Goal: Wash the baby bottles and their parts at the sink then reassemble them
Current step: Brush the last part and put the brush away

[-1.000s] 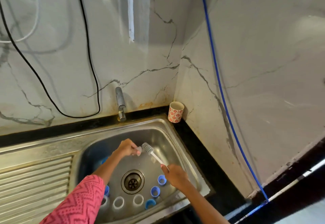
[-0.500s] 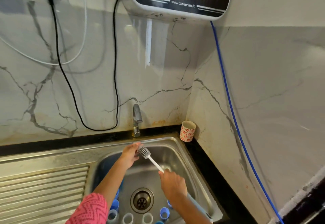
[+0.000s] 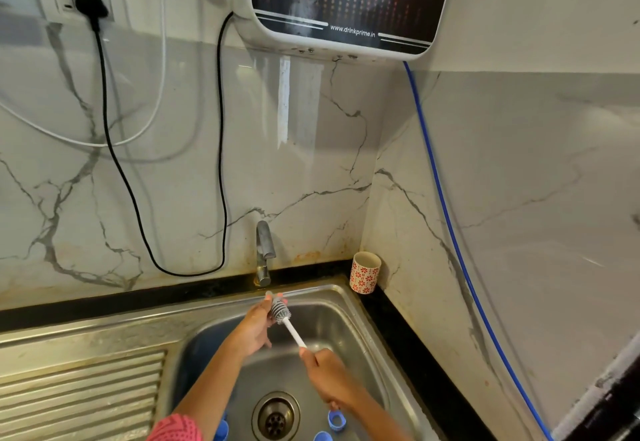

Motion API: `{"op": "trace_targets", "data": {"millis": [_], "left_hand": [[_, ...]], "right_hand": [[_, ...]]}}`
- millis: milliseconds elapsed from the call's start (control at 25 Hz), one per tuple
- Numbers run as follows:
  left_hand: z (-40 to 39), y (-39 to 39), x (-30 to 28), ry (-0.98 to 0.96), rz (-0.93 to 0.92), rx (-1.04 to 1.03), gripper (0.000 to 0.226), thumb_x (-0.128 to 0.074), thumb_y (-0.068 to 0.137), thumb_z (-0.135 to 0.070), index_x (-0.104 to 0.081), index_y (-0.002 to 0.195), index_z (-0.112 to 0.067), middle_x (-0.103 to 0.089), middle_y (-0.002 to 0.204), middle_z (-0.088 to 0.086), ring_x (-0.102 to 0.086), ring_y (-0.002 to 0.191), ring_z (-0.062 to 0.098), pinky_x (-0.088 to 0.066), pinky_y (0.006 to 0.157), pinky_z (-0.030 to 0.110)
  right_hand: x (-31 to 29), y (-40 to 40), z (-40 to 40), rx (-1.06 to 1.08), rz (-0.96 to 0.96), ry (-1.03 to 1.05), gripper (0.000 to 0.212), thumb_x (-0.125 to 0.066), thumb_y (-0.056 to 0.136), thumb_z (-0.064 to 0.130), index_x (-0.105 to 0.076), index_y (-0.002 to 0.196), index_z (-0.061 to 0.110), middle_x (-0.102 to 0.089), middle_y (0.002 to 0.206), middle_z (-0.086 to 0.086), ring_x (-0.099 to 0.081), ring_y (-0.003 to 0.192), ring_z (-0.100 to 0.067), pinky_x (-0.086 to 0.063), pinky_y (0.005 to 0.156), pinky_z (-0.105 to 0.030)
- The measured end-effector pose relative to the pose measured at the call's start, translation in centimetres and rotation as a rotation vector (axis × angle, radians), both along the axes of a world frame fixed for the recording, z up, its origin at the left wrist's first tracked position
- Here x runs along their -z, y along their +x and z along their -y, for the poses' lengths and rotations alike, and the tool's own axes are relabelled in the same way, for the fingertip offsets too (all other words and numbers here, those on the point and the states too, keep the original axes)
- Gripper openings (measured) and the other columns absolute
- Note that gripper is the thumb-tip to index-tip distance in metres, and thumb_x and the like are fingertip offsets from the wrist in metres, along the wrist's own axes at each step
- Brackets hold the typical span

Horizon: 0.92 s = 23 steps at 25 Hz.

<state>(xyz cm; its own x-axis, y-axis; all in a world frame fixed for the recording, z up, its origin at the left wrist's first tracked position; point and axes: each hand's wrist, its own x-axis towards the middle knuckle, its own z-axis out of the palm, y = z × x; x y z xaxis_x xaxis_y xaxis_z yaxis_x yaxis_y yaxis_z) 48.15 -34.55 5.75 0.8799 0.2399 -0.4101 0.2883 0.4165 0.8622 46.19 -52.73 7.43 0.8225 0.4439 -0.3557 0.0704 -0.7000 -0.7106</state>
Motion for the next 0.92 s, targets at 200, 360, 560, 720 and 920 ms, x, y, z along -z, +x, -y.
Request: {"op": "trace_targets", "data": {"millis": [200,360,560,720,920], "left_hand": [[-0.4,-0.7,0.0,-0.221,0.103,0.02,0.037,-0.025,0.102,-0.033,-0.046,0.127,-0.016,-0.049,0.128,0.004,-0.032,0.136,0.027,-0.01,0.105,0.07],[-1.0,-0.3,0.9,-0.194,0.018,-0.058,0.038,-0.026,0.103,-0.03,-0.047,0.13,-0.014,-0.048,0.139,0.007,-0.043,0.124,0.025,-0.012,0.107,0.068],[-1.8,1.6,0.1,-0.11,-0.152,-0.238,0.03,-0.037,0.101,-0.023,-0.055,0.118,-0.006,-0.049,0.135,0.015,-0.041,0.128,0.031,-0.011,0.109,0.062],[-2.1,2.0,0.3,-0.019,-0.277,-0.347,0.029,-0.052,0.093,-0.011,-0.054,0.121,-0.006,-0.053,0.124,0.017,-0.048,0.11,0.029,-0.026,0.105,0.053],[-1.9,1.2,1.7,-0.092,-0.135,-0.576,0.028,-0.047,0.096,-0.013,-0.055,0.121,-0.002,-0.052,0.078,0.006,-0.049,0.068,0.017,-0.041,0.062,0.028]], "right_hand": [[0.7,1.2,0.8,-0.056,-0.803,0.471,0.059,-0.023,0.095,0.061,-0.035,0.053,0.021,-0.024,0.039,0.013,-0.019,0.028,0.001,-0.013,0.028,-0.013],[1.7,1.7,-0.1,-0.034,-0.703,0.33,0.057,-0.024,0.095,0.062,-0.035,0.056,0.021,-0.025,0.039,0.012,-0.021,0.029,0.0,-0.015,0.029,-0.015],[1.5,1.0,-1.7,-0.093,0.468,-0.272,0.056,-0.024,0.101,0.049,-0.063,0.099,0.01,-0.067,0.097,-0.012,-0.065,0.09,-0.027,-0.046,0.075,-0.033],[1.5,1.5,-1.5,-0.21,0.756,-0.449,0.049,-0.018,0.103,0.044,-0.053,0.115,0.011,-0.067,0.108,-0.01,-0.065,0.101,-0.028,-0.05,0.084,-0.035],[3.9,2.0,-0.9,-0.31,0.823,-0.523,0.046,-0.08,0.06,0.059,-0.058,0.053,0.019,-0.049,0.034,0.001,-0.048,0.027,-0.007,-0.033,0.032,-0.013]]}}
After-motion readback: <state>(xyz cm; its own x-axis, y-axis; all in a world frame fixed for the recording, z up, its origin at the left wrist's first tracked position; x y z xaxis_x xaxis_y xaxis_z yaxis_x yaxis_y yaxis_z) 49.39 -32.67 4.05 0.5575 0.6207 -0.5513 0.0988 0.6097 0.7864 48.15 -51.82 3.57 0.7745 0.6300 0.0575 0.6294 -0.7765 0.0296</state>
